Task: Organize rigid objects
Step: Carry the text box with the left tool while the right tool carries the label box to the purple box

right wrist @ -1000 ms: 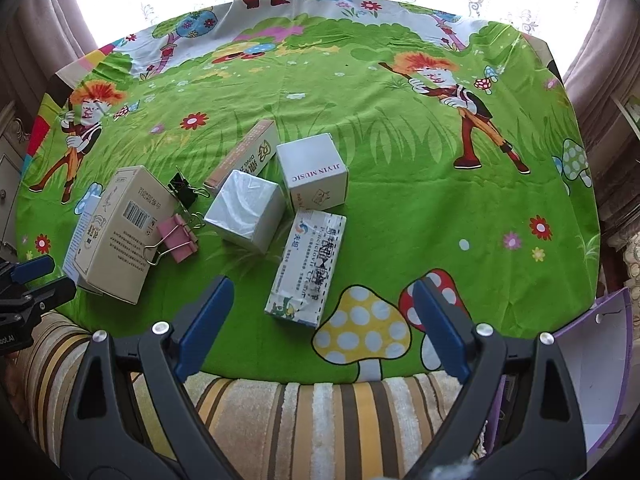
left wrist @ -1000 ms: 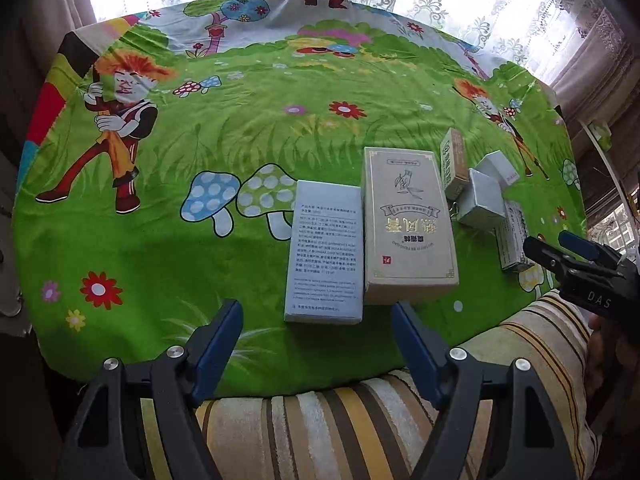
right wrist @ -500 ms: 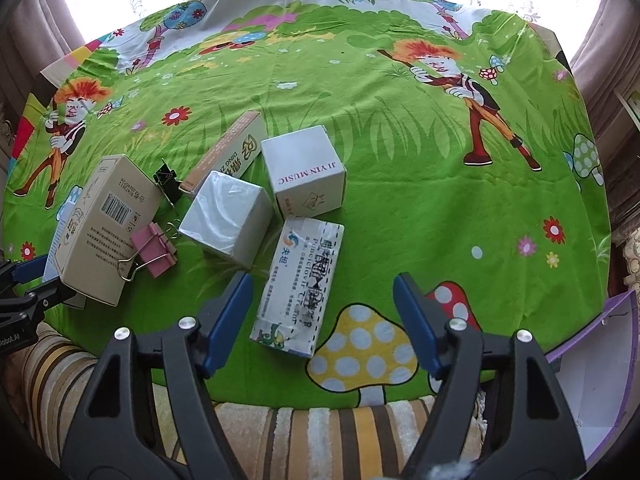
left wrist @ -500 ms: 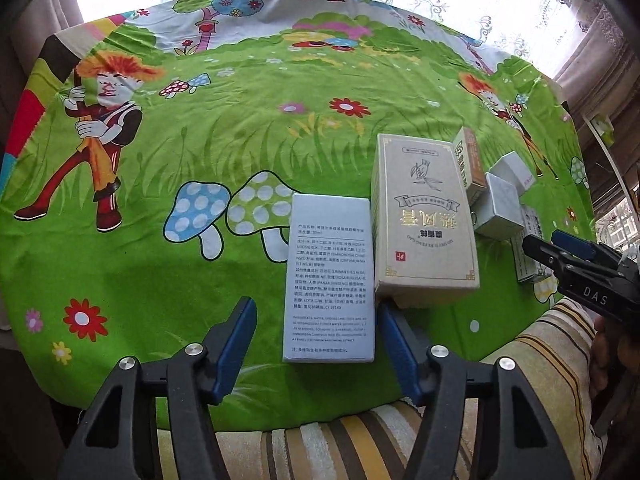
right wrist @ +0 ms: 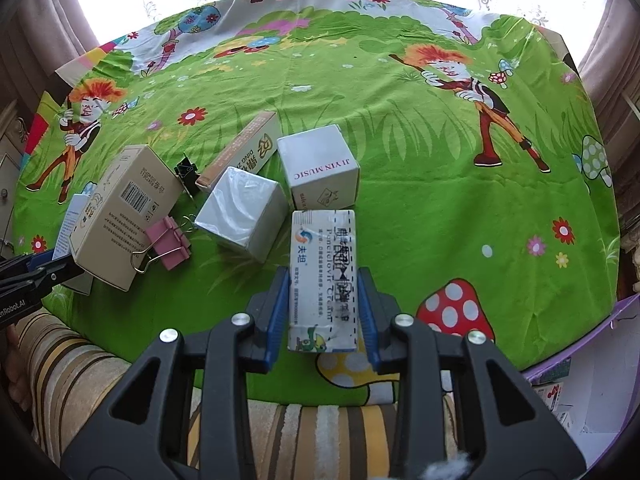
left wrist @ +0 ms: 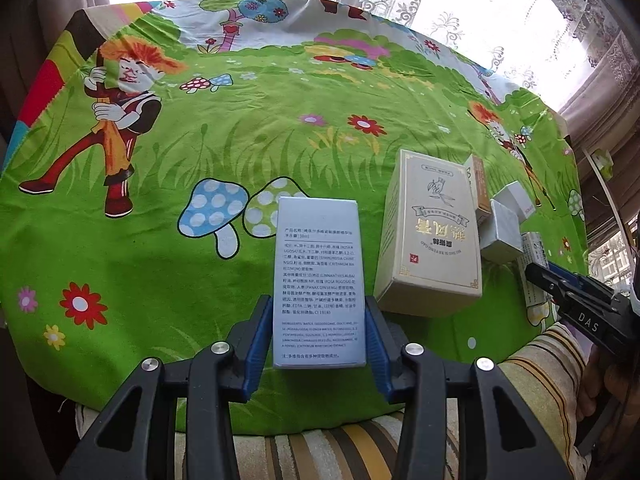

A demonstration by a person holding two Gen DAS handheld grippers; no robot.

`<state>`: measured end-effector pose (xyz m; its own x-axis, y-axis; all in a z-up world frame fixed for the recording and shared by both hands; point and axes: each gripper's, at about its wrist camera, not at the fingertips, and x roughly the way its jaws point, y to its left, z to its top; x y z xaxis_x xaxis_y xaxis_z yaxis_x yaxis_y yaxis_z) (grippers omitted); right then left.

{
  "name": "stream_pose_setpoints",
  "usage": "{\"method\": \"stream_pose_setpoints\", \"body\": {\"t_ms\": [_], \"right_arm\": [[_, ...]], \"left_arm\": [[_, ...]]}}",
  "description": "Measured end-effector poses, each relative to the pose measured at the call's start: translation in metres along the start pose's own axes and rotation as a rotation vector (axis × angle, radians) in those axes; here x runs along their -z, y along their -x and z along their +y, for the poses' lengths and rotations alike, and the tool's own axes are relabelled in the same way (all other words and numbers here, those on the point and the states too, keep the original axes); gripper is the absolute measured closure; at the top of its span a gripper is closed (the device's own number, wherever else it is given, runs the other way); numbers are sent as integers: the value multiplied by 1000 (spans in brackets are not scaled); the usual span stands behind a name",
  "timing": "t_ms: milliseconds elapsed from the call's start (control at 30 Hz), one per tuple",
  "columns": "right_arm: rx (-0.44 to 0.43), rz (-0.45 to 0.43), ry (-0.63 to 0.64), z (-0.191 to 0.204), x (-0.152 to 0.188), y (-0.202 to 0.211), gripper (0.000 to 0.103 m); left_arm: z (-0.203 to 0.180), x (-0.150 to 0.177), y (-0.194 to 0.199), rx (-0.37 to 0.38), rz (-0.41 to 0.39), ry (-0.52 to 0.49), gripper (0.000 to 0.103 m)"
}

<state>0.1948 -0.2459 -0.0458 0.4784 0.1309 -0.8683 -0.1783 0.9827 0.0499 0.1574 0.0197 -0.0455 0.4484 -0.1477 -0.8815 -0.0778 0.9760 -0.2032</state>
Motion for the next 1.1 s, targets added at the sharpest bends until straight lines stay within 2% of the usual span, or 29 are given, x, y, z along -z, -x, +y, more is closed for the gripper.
{"method": "stream_pose_setpoints", "body": {"t_ms": [367, 633, 867, 1100], "right_arm": [[18, -37, 23, 2, 6, 15, 66], [37, -129, 22, 0, 14, 53, 66], [35, -192, 34, 2, 30, 89, 66], [21, -233, 28, 1, 53, 118, 66]], "left_arm": [[18, 7, 21, -20, -87, 108, 58], [28, 19, 58, -27, -185, 182, 58], [19, 34, 90, -27, -256, 187, 58], [-4, 53, 108, 11, -275, 149, 58]]}}
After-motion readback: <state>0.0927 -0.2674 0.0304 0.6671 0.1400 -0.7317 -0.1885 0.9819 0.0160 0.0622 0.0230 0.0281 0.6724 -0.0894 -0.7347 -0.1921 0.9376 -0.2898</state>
